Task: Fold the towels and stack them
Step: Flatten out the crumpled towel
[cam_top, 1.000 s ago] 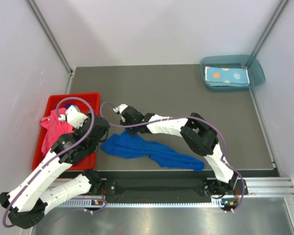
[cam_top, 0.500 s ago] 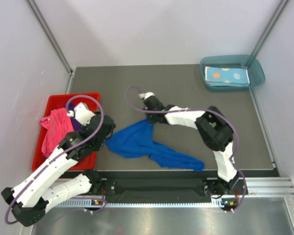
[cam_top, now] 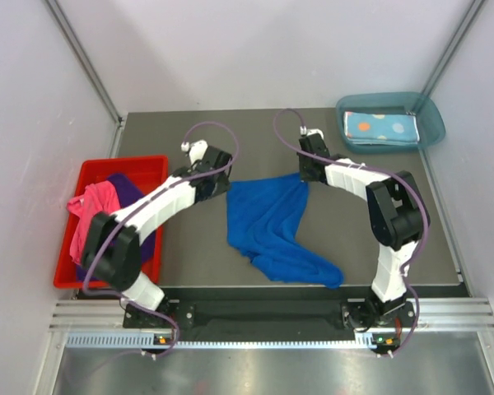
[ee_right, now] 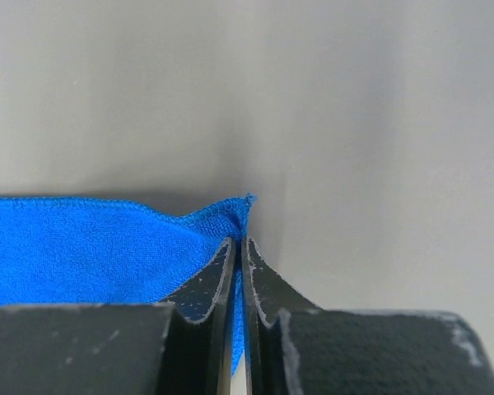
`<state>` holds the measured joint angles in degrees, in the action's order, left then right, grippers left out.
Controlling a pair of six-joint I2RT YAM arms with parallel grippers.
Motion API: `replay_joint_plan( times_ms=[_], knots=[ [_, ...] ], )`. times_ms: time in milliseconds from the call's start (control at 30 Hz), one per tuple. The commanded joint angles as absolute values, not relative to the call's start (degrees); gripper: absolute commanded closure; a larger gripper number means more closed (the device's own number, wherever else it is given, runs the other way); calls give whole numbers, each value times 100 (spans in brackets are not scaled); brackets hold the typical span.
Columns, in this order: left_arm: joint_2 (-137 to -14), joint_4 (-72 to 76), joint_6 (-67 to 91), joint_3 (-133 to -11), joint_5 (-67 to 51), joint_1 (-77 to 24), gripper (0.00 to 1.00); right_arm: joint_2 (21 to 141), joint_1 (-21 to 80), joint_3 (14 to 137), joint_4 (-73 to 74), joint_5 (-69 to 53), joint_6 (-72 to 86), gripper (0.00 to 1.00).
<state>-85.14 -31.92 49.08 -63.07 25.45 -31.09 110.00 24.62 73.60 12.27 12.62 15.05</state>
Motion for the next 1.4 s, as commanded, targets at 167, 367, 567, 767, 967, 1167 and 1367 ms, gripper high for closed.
replay_joint_plan(
  times_ms=[167,367,567,767,967,1167,1367],
  knots=[
    [-10456,-2646,3412,-7980,1276,-2611,40,10644,2312,7656,1415,1099,1468,79],
    [-11135,-2672,2849,-8358,774,-2470,36,10442,2101,7392,1258,863,1617,66],
    [-11574,-2452,2663,-8358,615,-2461,31,10239,1819,7031,1028,378,1828,61],
    [-11900,-2619,2742,-8508,641,-2452,48,10195,1793,6952,976,238,1863,61],
    [-11918,-2821,2883,-8402,1273,-2452,88,10388,1881,7101,975,26,1898,61],
    [-11935,-3111,2760,-8657,1793,-2373,96,10854,2056,7610,1080,-176,1855,61],
    [-12050,-3199,2628,-8965,1618,-2355,91,11425,2294,8199,1344,0,1758,58]
  ],
)
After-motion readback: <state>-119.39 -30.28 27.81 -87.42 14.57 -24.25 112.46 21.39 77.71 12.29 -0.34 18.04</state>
